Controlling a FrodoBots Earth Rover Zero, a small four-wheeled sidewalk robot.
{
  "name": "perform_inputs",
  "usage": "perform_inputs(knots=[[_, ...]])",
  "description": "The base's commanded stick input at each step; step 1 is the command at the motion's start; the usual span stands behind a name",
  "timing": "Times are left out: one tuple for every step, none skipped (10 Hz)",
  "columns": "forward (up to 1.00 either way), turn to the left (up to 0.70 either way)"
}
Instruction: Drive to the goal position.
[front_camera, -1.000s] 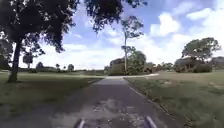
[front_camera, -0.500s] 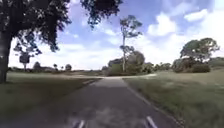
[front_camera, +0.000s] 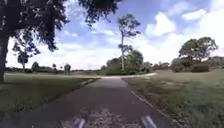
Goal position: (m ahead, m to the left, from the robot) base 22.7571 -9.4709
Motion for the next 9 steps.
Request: perform_inputs(knots=[[0.69, 0.04], [0.69, 0.03], [0.69, 0.03], [0.69, 0.03], [0.69, 0.03], [0.69, 0.03], [0.69, 0.03], [0.69, 0.03], [0.69, 0.03]])
